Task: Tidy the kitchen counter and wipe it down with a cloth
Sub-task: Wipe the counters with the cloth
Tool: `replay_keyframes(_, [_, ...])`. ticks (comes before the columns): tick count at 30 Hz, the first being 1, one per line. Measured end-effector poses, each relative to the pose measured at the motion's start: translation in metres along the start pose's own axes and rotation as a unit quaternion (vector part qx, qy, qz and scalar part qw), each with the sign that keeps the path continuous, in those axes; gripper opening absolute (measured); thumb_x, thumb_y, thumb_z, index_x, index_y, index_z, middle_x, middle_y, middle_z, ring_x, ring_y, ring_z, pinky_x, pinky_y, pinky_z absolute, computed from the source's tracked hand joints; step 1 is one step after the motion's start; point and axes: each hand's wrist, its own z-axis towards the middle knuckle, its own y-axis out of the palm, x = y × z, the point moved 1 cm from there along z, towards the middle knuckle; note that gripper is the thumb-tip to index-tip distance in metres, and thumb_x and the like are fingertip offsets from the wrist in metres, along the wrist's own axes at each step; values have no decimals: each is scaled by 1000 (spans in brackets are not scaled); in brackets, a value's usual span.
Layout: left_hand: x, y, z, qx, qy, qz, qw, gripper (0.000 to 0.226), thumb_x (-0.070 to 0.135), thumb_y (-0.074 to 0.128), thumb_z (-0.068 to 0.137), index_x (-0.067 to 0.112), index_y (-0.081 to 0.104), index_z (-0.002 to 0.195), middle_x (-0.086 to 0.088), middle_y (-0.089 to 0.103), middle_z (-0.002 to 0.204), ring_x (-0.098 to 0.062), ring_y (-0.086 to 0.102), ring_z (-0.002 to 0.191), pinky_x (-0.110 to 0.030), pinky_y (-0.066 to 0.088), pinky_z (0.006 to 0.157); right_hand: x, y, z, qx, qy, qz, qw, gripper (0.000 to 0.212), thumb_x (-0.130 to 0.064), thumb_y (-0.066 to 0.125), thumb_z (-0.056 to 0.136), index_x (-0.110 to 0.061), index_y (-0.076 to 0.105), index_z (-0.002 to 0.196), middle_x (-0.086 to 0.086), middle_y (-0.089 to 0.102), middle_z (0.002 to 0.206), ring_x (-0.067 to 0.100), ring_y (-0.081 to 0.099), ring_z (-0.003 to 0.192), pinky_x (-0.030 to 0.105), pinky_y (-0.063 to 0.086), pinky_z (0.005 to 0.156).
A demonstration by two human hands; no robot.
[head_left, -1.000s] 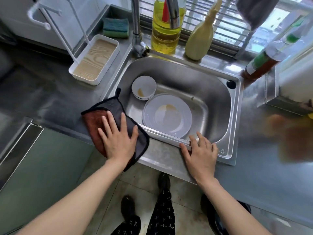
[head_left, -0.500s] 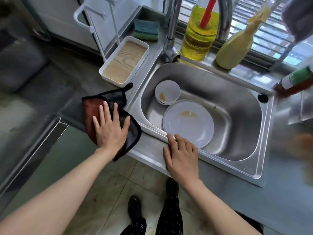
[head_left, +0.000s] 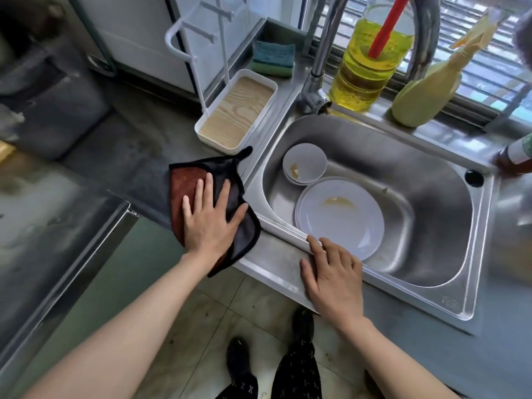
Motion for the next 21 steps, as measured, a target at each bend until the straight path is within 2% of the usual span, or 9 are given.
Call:
replay_keyframes(5, [21,12,-51,-4,12,1,1000,78,66,14,88,14,24,146,-19,26,151,-35,25,139,-59,24,106,-1,-2,0,-8,4,0,1000,49,-47,36,90,-24,51,130,2,60,122,26,54,109,36,30,91])
replay_keyframes(10, [-6,4,-28,-10,69,13,998,68,55,16,91,16,25,146,-13,24,153,-32,25,140,-57,24,106,-1,-1,-1,-22,8,1,1000,48,-47,35,90,-25,51,130,3,59,122,26,53,110,36,30,91])
replay_keyframes(13, [-34,-3,2,-4,35,13,999,67,50,10,89,18,27,145,-6,18,156,-25,18,143,-54,19,109,-9,-4,2,-10,42,26,999,48,-43,36,87,-24,52,127,7,58,125,29,52,112,38,27,97])
replay_keyframes(15, [-40,-5,7,20,-6,5,1000,64,46,10,91,19,29,145,-5,18,156,-24,19,143,-53,19,109,-27,-5,12,17,59,58,996,50,-39,37,85,-17,51,128,12,54,130,29,44,118,42,24,102])
replay_keyframes(18, [-26,1,-17,29,-48,-22,998,58,42,15,93,20,31,144,-5,24,154,-25,24,141,-55,22,107,-73,-6,39,33,-1,84,996,51,-34,36,90,-12,44,136,13,46,140,27,35,129,44,22,108])
replay_keyframes(21, [-28,3,-32,5,7,-2,1000,56,41,19,93,21,33,143,-5,27,153,-26,28,139,-55,26,105,-111,1,67,-20,-74,105,991,51,-32,31,95,-16,32,144,8,33,151,26,28,140,42,21,114])
